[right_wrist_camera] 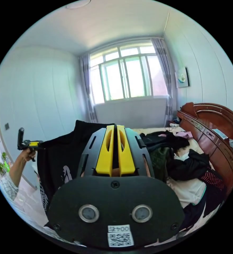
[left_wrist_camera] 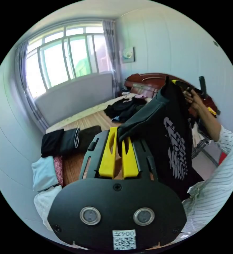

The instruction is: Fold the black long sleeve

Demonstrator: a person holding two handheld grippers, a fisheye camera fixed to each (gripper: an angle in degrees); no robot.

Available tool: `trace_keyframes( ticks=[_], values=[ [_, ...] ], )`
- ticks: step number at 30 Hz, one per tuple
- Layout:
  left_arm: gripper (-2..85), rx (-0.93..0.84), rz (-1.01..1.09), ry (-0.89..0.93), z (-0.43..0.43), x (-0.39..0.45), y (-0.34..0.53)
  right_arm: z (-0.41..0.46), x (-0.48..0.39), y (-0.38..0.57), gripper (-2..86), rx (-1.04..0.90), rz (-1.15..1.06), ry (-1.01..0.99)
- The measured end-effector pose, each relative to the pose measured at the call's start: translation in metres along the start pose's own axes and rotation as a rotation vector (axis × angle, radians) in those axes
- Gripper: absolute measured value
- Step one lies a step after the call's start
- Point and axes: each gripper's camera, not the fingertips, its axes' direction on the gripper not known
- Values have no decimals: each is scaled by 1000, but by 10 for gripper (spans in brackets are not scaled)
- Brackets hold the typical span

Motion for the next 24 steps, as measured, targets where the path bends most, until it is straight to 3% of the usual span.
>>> trace_keyframes(
  ticks=[2, 4, 7, 9, 12, 16, 19, 24],
  values=[
    [38, -101, -41, -53, 77, -34, -5, 89, 4, 13, 23, -159, 0, 10],
    [89, -278, -120, -134, 174, -77, 2, 189, 20, 41, 6, -373, 144, 18],
    [107, -508, -167, -282, 262, -117, 28, 234, 22, 81, -3, -375, 214, 9],
    [100, -543, -167, -325, 284, -132, 47, 238, 13, 107, -5, -363, 173, -43],
    [87, -446, -237, -215, 276, -154, 79, 225, -8, 164, -6, -408, 62, -71],
    [68, -281, -357, 42, 224, -156, 150, 194, -55, 285, -4, -646, -47, -75],
    [53, -254, -365, 74, 182, -122, 212, 160, -105, 376, 5, -738, -104, 13],
    [66, -329, -443, 25, 168, -90, 304, 143, -181, 474, 47, -716, -128, 121]
  ],
)
